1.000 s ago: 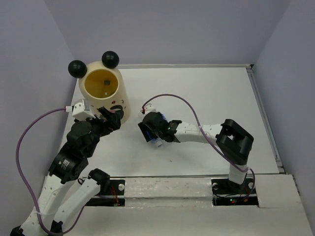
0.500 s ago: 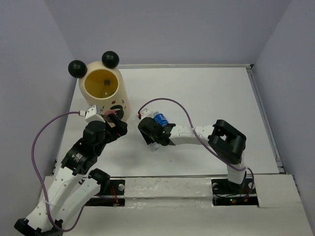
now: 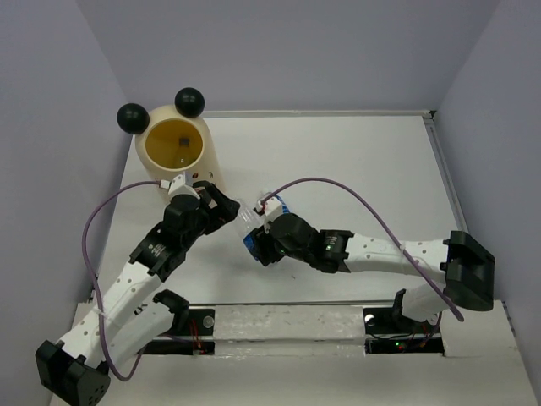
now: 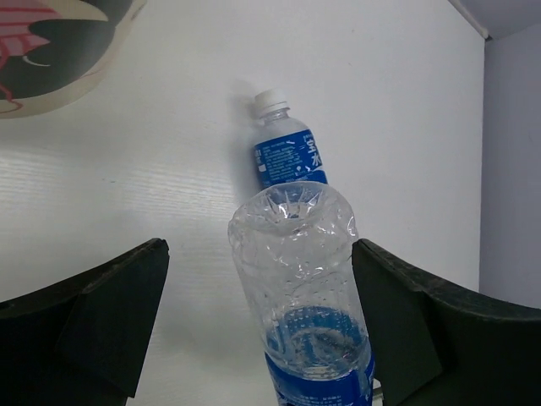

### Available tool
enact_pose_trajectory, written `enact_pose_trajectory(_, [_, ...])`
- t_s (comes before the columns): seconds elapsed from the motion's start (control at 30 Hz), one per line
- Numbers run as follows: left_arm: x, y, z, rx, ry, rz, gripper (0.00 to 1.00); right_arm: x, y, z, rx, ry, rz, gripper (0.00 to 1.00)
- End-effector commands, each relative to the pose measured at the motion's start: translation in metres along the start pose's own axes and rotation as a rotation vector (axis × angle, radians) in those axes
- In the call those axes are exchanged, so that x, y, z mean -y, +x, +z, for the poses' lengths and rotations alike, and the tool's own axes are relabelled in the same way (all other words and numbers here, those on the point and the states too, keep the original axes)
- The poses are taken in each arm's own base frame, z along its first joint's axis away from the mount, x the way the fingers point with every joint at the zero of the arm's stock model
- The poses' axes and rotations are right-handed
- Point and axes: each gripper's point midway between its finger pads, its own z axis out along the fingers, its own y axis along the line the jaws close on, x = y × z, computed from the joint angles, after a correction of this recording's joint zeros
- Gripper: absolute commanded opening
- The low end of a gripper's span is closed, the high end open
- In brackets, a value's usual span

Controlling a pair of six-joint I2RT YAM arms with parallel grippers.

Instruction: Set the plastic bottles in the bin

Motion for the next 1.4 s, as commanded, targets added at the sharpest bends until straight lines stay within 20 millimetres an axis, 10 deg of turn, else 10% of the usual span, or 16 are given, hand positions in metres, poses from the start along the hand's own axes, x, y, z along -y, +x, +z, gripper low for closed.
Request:
enact_pose_trajectory(0.0, [0.022, 0.000, 0.010, 0.009, 0.101, -0.046, 0.99, -0.029, -0.022, -0.012, 0.086, -0.153, 0.037, 0.42])
enact_pose_trajectory(0.27, [0.020, 0.005, 0.019, 0.012, 0.115, -0.082, 0.93, -0.043, -0.039, -0.030, 0.168, -0.251, 0.051, 0.42])
enact_pose_trajectory(0.5, [0.028, -0.012, 0.004, 0.091, 0.165, -0.109, 0.51, -0.041, -0.037, -0.029, 0.169, -0.244, 0.056, 0.46])
enact_pose_trajectory(0.73, [0.033, -0.052, -0.017, 0.206, 0.116, -0.041, 0.29, -0.046, -0.044, -0.046, 0.194, -0.293, 0.067, 0.94])
enact_pose_trajectory(1.1, [0.090, -0.217, -0.121, 0.659, 0.011, 0.063, 0.24, -0.033, -0.057, -0.105, 0.330, -0.334, 0.026, 0.99])
enact_pose_trajectory(1.37, [0.072, -0.299, -0.178, 0.997, -0.310, 0.047, 0.23, -0.017, -0.056, -0.104, 0.351, -0.259, 0.032, 0.98])
